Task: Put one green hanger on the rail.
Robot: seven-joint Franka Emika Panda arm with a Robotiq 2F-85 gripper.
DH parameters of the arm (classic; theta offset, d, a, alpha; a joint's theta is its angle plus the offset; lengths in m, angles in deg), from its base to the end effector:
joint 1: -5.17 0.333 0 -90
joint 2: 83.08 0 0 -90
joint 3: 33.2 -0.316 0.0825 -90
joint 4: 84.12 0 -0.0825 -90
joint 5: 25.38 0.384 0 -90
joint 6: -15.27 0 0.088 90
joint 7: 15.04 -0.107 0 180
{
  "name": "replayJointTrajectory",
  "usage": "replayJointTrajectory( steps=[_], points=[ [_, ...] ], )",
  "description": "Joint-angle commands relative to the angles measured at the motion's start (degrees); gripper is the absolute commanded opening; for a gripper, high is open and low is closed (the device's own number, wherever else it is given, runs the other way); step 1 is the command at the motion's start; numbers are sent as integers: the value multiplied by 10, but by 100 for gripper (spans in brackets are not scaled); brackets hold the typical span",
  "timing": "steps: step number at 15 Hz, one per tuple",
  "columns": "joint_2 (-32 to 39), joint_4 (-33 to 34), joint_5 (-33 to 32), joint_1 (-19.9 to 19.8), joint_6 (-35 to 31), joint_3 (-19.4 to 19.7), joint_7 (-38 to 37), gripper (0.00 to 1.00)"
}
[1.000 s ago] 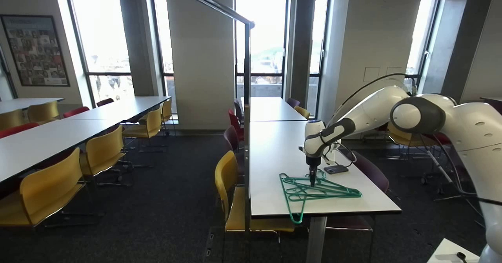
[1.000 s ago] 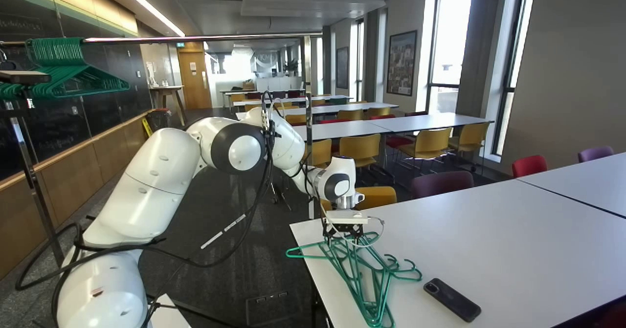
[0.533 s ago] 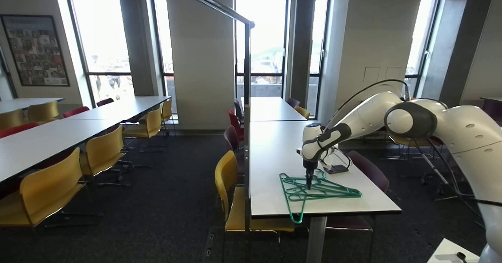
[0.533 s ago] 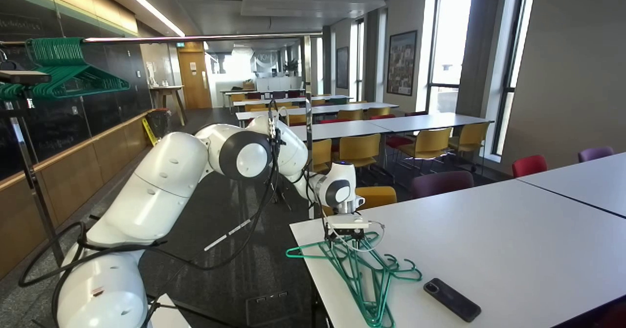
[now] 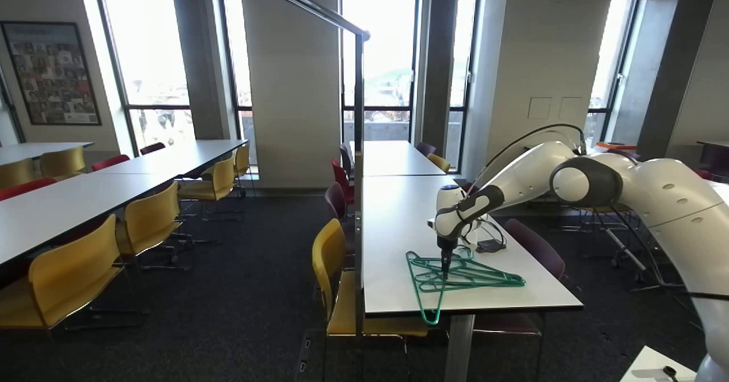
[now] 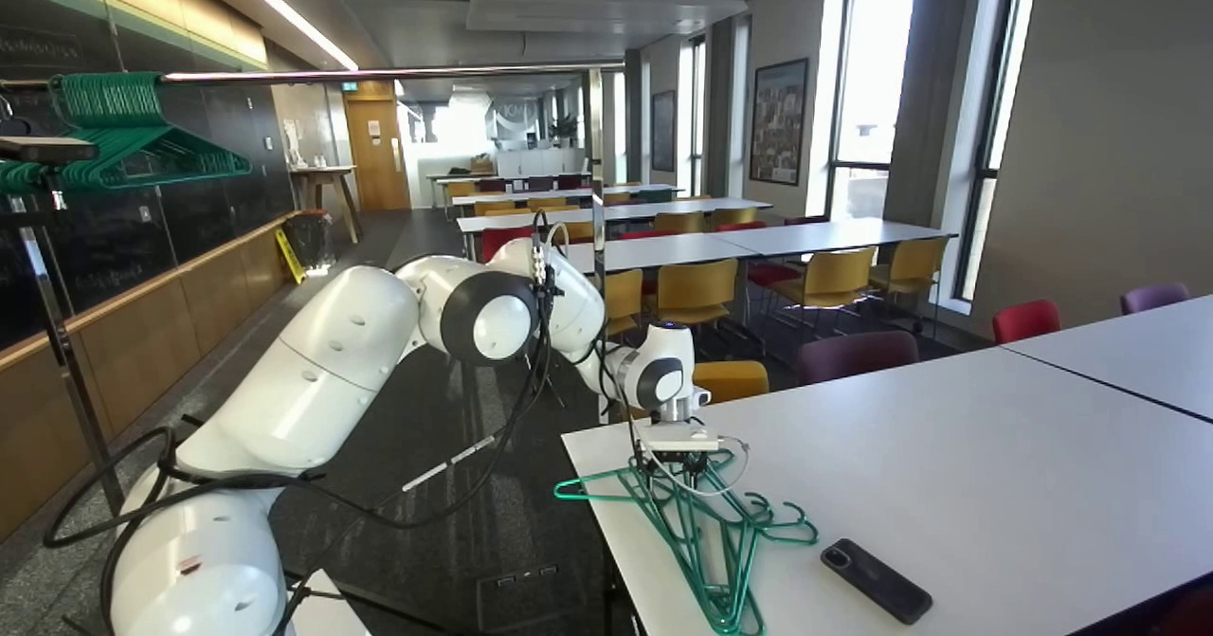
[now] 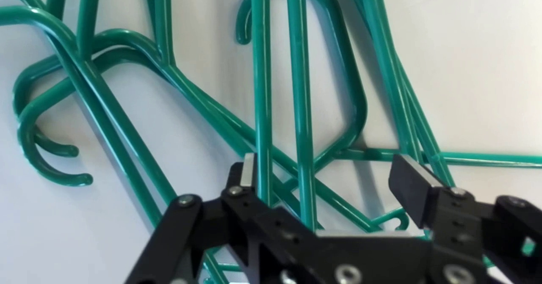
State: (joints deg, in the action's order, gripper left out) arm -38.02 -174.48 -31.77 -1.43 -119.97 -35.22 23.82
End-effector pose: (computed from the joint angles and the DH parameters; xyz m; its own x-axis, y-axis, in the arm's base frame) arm 0.6954 -0.0604 0.1752 0.7854 0.6179 -0.0365 0.6189 -0.7845 0.0390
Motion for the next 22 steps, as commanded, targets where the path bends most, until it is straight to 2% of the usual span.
replayJointTrajectory(
  steps=[1, 3, 9, 22],
  points=[
    [11, 25, -10, -3, 5, -4, -4, 93],
    [14, 29, -9, -3, 6, -4, -5, 100],
    [-5, 7, -14, 0, -2, -4, -5, 100],
    [-4, 4, -31, 21, 6, -2, -6, 100]
  ],
)
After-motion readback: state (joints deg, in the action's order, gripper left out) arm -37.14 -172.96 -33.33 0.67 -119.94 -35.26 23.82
